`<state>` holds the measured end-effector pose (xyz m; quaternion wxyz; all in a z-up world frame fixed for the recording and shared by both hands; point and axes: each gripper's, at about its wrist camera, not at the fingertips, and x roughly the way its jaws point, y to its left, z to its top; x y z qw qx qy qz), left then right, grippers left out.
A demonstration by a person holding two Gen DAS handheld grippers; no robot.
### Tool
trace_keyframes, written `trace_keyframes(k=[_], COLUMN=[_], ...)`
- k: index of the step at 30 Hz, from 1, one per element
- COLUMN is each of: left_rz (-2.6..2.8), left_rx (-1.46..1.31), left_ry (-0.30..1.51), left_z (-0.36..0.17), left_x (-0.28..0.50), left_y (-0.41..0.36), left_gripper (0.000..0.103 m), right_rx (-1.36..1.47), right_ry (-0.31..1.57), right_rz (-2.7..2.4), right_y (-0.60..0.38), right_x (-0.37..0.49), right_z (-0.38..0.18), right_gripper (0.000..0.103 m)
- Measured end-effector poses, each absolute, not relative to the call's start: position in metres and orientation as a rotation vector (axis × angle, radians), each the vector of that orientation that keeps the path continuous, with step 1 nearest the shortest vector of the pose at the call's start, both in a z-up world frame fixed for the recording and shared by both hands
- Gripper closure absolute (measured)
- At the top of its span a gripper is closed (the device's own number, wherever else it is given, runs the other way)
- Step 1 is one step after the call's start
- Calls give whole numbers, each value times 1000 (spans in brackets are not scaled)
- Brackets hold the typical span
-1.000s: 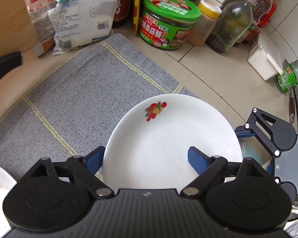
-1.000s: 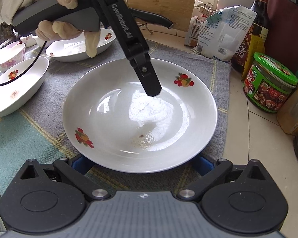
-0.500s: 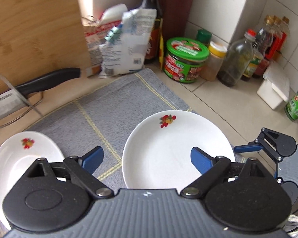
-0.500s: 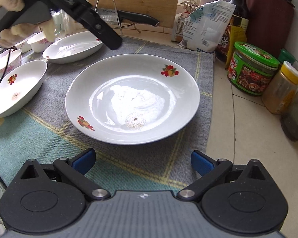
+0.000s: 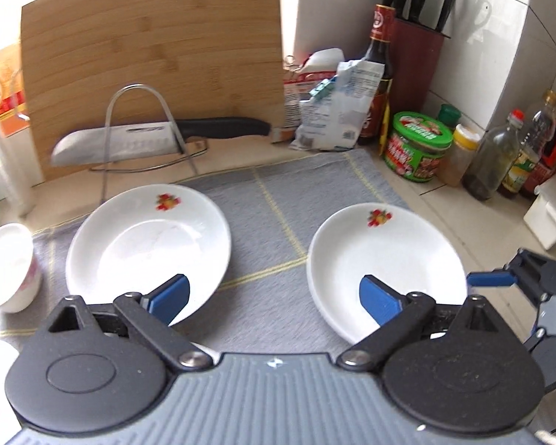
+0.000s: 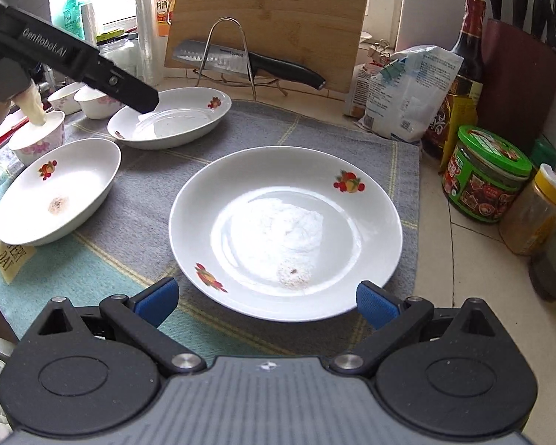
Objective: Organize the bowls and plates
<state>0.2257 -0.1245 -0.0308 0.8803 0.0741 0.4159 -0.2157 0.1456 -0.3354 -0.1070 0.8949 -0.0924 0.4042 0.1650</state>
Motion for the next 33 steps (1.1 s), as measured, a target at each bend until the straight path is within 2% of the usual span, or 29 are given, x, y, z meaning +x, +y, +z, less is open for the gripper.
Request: trace_keyframes(k=[13,22,33], left_rz=[-530,-601,-549], left_rx=[180,167,118], left_ry=[800,832,863], left_z=[-36,-48,-51], left_x=[197,186,173], left_y=[-40,16,39], left_gripper=[5,5,5], right_rx=[-147,-156,-262], right_ry=[740,804,855], right_rz=[192,154,335], right_y=[-254,-187,-147], right_x=[121,98,93], right_z=[-90,-101,-117], right_gripper=[0,0,0])
